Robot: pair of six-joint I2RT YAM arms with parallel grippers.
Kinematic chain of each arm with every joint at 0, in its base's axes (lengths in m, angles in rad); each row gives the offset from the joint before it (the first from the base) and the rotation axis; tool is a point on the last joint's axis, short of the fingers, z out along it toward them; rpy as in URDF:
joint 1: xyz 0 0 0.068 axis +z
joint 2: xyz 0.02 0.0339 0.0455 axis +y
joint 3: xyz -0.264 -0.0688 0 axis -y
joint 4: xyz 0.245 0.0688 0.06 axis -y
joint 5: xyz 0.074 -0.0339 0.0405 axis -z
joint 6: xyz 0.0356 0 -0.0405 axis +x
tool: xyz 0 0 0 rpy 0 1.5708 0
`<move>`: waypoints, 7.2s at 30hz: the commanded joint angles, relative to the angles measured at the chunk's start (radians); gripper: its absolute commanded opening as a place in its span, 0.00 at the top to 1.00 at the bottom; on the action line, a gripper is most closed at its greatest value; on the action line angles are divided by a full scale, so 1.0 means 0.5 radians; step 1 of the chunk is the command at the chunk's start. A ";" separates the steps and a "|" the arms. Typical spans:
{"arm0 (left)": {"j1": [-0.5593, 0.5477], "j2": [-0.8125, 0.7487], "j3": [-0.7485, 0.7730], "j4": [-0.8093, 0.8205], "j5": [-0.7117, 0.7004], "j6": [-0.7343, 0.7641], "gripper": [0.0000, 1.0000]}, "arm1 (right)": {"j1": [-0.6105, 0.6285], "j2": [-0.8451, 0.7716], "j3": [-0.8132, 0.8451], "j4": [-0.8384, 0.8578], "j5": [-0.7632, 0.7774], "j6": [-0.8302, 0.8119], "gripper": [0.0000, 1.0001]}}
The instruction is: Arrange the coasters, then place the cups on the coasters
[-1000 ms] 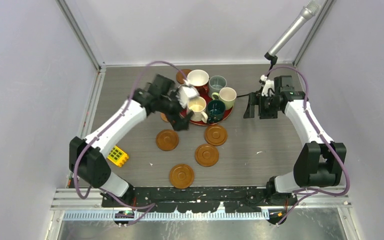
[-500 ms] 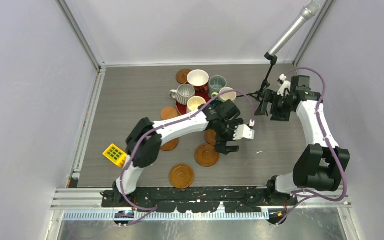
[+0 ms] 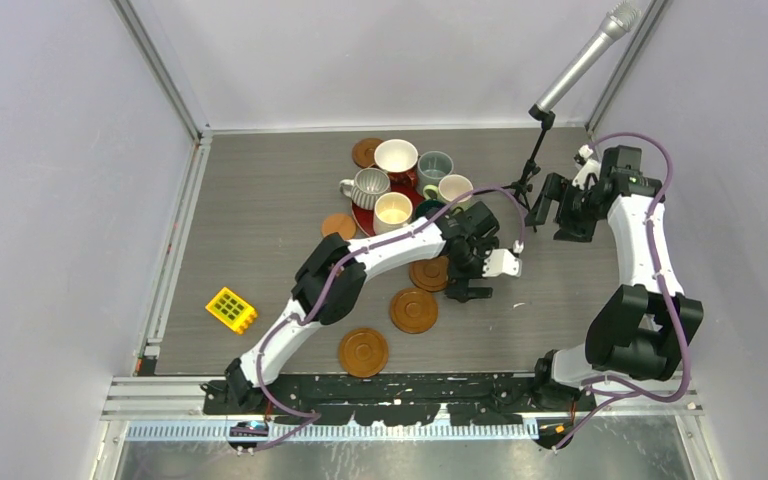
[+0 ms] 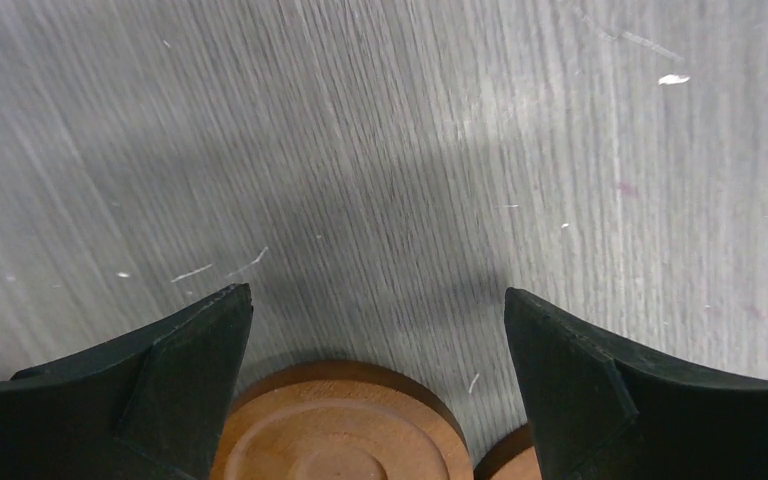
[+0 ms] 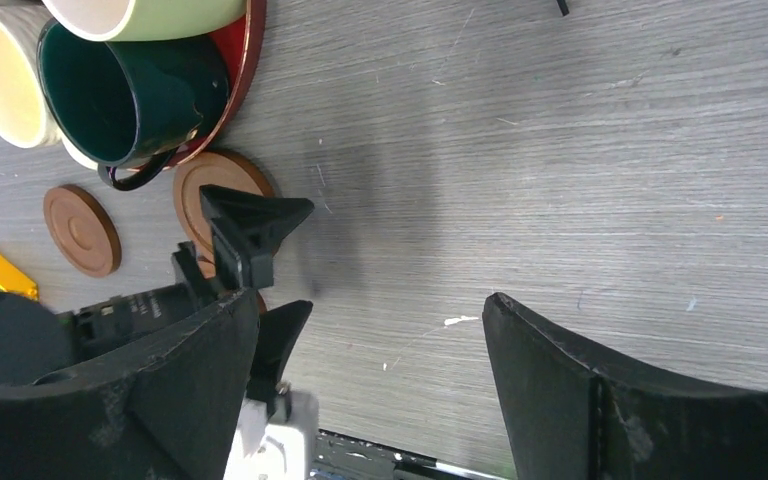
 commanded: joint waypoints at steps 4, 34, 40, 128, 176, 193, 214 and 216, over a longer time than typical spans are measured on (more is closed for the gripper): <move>0.030 0.006 -0.035 -0.238 -0.071 -0.001 0.00 | -0.034 -0.004 0.105 -0.089 -0.037 -0.064 0.13; 0.757 -1.092 -1.460 -0.246 0.005 0.517 0.00 | 0.454 0.186 -0.355 0.680 0.036 0.553 0.44; 0.852 -1.386 -1.560 0.001 0.086 0.202 0.00 | 0.648 0.393 -0.374 1.100 0.206 0.892 0.46; 1.275 -1.721 -1.716 0.356 -0.144 -0.236 0.00 | 0.056 0.510 -0.268 -0.322 1.127 -0.530 1.00; 1.467 0.715 1.084 0.657 -0.935 -1.246 0.01 | -0.320 -0.066 0.274 -0.709 0.650 -0.663 0.22; 1.473 0.673 0.959 0.301 -0.944 -0.956 0.03 | -0.318 0.089 0.550 -0.748 0.569 -0.654 0.22; 1.727 0.320 0.523 -0.542 -0.805 -0.756 0.15 | -0.312 0.166 0.717 -0.718 0.387 -0.633 0.21; 1.792 0.238 0.381 -0.551 -0.781 -0.737 0.17 | -0.309 0.150 0.735 -0.698 0.309 -0.635 0.19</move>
